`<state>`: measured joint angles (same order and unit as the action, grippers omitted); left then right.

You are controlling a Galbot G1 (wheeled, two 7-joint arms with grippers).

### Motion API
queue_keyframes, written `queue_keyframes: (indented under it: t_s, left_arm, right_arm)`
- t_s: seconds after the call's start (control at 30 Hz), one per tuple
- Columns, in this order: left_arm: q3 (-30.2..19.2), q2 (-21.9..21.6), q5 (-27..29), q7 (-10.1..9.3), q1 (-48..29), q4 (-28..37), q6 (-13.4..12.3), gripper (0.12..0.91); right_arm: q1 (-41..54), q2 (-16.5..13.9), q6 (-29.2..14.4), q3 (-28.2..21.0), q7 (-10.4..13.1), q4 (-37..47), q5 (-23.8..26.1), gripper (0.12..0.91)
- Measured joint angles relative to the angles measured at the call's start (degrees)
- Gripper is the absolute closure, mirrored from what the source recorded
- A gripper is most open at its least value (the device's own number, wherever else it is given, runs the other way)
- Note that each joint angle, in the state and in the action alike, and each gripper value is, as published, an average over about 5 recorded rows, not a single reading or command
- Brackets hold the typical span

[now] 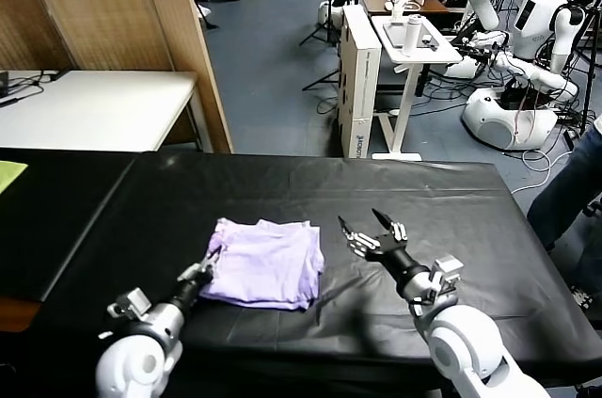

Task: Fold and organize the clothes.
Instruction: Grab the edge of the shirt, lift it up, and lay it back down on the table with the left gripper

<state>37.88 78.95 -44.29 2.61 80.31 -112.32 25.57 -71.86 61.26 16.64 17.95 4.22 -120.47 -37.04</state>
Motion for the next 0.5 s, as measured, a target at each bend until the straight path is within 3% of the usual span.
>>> queue_keyframes:
  t_s: [0.23, 0.5]
  left_arm:
    - [4.89, -10.04, 0.6, -0.03, 0.39, -1.24, -0.61, 0.853]
    - [13.75, -21.59, -1.34, 0.35, 3.23, -1.82, -1.23, 0.853]
  right_arm:
    - [-0.38, 0.78, -0.62, 0.41, 0.01, 0.93, 2.23, 0.118]
    - [-0.92, 1.12, -1.27, 0.5, -0.18, 1.55, 2.46, 0.118]
